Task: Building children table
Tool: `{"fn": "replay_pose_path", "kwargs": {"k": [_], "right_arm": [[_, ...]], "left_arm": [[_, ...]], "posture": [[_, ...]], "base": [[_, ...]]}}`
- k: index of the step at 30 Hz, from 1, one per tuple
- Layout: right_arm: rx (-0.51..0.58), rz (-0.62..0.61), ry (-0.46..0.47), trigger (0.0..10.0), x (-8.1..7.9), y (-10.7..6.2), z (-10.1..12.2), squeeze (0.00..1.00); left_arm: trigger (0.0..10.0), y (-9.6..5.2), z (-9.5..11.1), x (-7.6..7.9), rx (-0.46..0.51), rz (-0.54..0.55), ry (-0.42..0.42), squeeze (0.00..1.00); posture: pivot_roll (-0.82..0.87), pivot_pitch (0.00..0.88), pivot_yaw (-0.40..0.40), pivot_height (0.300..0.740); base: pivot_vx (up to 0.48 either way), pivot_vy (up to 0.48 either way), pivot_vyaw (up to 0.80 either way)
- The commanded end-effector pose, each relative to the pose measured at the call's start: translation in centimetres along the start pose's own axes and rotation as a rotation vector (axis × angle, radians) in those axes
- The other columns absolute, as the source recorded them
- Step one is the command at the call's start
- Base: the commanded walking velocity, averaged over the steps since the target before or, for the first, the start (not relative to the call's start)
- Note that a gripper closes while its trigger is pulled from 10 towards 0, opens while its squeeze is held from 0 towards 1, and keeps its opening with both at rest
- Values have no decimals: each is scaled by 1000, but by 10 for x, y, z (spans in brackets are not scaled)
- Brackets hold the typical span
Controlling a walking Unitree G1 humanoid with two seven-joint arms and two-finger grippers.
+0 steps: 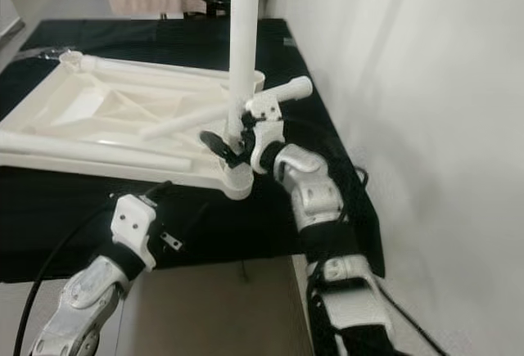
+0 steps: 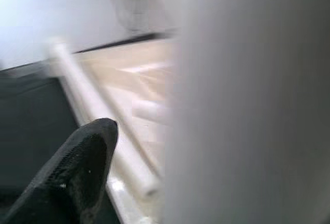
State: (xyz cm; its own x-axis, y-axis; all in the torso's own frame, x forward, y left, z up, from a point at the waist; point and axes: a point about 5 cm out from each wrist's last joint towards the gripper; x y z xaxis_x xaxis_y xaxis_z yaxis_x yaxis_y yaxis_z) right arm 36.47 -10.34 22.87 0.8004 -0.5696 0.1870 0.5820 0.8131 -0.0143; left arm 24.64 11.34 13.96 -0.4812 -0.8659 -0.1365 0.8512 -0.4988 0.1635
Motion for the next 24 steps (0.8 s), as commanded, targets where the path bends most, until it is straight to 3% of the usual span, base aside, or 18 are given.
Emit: {"fn": "replay_pose_path", "kwargs": {"k": [1, 4, 9, 11, 13, 14, 18, 24], "right_arm": [[-25, 139, -23, 10000, -6, 2, -3, 0], [-114, 205, -72, 10000, 5, -3, -10, 0], [-138, 216, -46, 10000, 14, -6, -12, 0], [-185, 198, -29, 3608, 20, -9, -20, 0], [-185, 198, -29, 3608, 20, -9, -20, 0], [-191, 201, -17, 0, 21, -10, -22, 0], [-203, 204, 4, 0, 21, -13, -29, 0], [-221, 112, 77, 0, 23, -29, -55, 0]], "left_arm": [[10000, -1, -2, 1, -18, -9, 10, 0], [10000, -2, -3, 1, -21, -12, 12, 0], [10000, -4, -2, 2, -18, -16, 12, 0], [10000, -7, 0, 4, -1, -32, 0, 0], [10000, -7, 0, 4, -1, -32, 0, 0], [10000, -8, 1, 5, 3, -39, -7, 0], [10000, -13, 2, 8, 13, -56, -20, 0], [10000, -22, 4, 17, 16, -79, -53, 0]], "posture": [[61, 112, -55, 740], [65, 111, -57, 740], [73, 113, -59, 740], [75, 112, -61, 740], [75, 112, -61, 740], [75, 112, -61, 740], [71, 113, -57, 740], [63, 111, -54, 740]], "base": [[0, 0, 0], [0, 0, 0], [0, 0, 0], [0, 0, 0], [0, 0, 0], [0, 0, 0], [0, 0, 0], [0, 0, 0]]}}
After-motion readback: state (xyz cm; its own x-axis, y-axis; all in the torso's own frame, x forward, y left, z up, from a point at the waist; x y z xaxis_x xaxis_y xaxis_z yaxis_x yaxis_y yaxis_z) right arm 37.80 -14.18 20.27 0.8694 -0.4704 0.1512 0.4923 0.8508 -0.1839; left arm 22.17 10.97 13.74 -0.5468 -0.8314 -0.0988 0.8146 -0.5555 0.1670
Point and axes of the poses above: a point about 5 cm out from each wrist's last joint towards the gripper, its own y axis pointing out of the wrist towards the gripper, its own z axis along the axis of the wrist's last joint, x = y × z, and after that the axes turned 1 degree about -y, right-handed
